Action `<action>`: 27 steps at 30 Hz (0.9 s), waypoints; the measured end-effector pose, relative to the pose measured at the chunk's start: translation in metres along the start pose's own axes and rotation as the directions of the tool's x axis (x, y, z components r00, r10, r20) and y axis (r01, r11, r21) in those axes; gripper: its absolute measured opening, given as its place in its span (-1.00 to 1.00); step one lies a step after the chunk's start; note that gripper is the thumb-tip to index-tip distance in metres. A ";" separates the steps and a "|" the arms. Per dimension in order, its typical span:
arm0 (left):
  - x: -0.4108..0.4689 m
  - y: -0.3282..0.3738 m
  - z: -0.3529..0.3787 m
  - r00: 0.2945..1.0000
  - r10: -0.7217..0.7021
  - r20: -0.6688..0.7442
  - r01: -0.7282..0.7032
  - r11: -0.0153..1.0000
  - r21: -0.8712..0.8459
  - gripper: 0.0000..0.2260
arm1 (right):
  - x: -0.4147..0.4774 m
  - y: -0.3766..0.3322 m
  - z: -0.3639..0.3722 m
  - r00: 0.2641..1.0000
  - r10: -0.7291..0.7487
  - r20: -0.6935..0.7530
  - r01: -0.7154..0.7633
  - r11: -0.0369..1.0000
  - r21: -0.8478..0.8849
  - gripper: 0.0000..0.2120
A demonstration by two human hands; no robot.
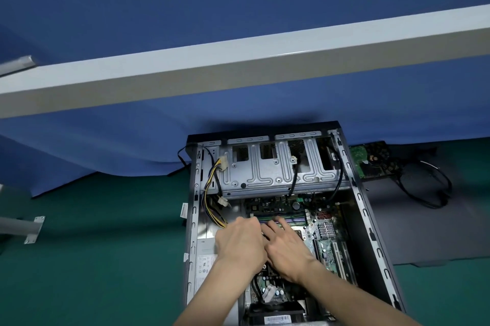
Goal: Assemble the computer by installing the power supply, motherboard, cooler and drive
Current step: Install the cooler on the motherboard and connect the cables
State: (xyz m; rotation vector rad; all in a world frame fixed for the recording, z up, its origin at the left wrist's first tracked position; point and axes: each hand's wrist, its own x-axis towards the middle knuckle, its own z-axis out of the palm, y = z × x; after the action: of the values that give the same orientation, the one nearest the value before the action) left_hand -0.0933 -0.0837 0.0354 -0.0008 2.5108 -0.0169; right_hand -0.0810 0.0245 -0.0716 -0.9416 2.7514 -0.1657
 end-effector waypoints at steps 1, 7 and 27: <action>0.000 0.000 -0.001 1.000 0.006 -0.007 -0.007 1.000 -0.015 -0.88 | 0.000 0.001 0.003 0.999 0.000 0.049 -0.001 1.000 0.019 -0.47; -0.007 -0.004 -0.011 0.899 -0.050 0.435 0.320 0.752 -0.576 -0.64 | 0.004 0.005 0.013 0.988 -0.019 0.152 0.019 1.000 -0.001 -0.38; -0.004 0.001 -0.013 0.905 -0.144 0.400 0.402 0.597 -0.694 -0.60 | 0.001 0.007 0.016 0.989 -0.011 0.149 0.012 1.000 -0.002 -0.45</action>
State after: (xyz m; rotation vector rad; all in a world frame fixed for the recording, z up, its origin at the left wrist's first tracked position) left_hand -0.0983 -0.0825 0.0484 -0.7009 1.9881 0.8694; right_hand -0.0815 0.0291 -0.0888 -0.9309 2.6108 -0.0887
